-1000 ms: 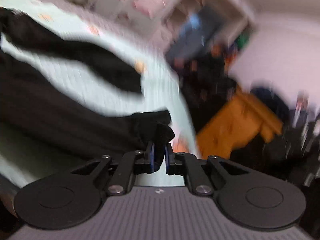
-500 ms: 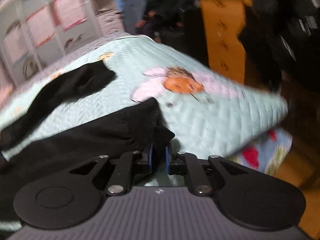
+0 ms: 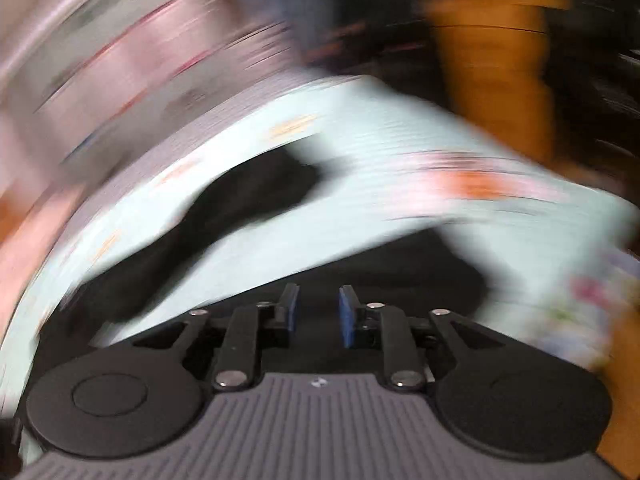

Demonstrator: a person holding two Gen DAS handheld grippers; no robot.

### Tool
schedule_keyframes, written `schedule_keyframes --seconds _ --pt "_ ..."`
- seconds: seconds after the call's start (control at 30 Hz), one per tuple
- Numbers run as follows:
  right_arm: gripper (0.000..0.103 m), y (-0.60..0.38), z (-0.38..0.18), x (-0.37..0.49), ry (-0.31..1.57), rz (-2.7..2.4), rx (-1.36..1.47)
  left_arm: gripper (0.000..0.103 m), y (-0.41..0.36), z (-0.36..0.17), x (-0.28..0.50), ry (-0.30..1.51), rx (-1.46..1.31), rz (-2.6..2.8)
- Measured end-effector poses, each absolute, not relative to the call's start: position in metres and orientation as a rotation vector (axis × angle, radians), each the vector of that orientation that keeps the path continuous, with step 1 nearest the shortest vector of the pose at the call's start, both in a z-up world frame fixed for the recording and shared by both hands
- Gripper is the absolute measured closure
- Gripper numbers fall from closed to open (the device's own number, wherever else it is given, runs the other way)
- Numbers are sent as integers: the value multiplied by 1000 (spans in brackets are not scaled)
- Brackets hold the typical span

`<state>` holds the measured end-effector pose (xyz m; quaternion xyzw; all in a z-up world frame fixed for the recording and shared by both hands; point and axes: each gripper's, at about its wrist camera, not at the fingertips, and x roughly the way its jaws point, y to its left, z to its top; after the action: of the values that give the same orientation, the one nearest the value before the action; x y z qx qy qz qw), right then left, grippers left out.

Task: Fold clothes
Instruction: 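Swing the held sleeve with the right gripper across the quilt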

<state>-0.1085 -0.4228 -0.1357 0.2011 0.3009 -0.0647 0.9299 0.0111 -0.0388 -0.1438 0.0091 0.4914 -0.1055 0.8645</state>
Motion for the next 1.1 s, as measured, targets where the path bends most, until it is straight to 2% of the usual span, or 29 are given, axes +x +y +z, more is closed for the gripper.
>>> schedule_keyframes --seconds 0.13,0.17,0.23,0.27,0.33,0.37,0.43,0.53,0.6,0.7,0.73,0.77,0.83,0.87,0.9,0.93,0.97,1.03,1.07,1.1 --pt "78 -403 -147 -65 668 -122 188 1 -22 -148 14 1020 17 -165" --pt "78 -410 -159 -61 730 -159 173 1 -18 -150 15 1019 21 -147" --pt "86 -447 -192 -77 894 -291 246 1 -9 -153 16 1016 21 -128" --pt "103 -463 -196 -101 879 -322 316 1 -5 -155 16 1014 19 -125" --pt "103 -478 -192 -137 938 -430 350 1 -1 -156 16 1007 18 -136" --pt "98 -477 -187 -147 944 -448 341 1 -1 -157 16 1006 23 -140" --pt "98 -470 -171 -156 914 -454 311 1 -3 -157 16 1005 41 -146" --pt "94 -459 -148 -142 790 -396 297 1 0 -156 14 1003 34 -149" --pt "83 -454 -144 -121 754 -344 273 1 5 -153 12 1000 16 -150" --pt "83 -467 -160 -93 769 -254 290 1 17 -148 9 984 -20 -141" --pt "84 -483 -172 -92 797 -308 330 1 21 -148 8 981 -29 -132" --pt "103 -505 -186 -95 827 -398 391 1 26 -149 8 983 -31 -114" --pt "103 -534 -195 -117 763 -506 581 1 35 -153 9 990 -30 -82" --pt "103 -534 -190 -124 746 -565 590 1 37 -155 10 993 -32 -76" --pt "101 -524 -183 -124 758 -623 521 1 38 -155 10 993 -34 -76" --pt "94 -511 -176 -122 769 -667 447 1 38 -155 10 991 -30 -77" --pt "94 -495 -167 -118 756 -651 396 1 35 -155 11 990 -17 -77" --pt "92 -457 -153 -115 712 -427 377 1 30 -152 9 987 8 -89" --pt "84 -435 -149 -108 725 -289 374 1 28 -150 7 983 14 -102" --pt "80 -410 -147 -100 749 -154 362 2 26 -146 3 974 7 -129"
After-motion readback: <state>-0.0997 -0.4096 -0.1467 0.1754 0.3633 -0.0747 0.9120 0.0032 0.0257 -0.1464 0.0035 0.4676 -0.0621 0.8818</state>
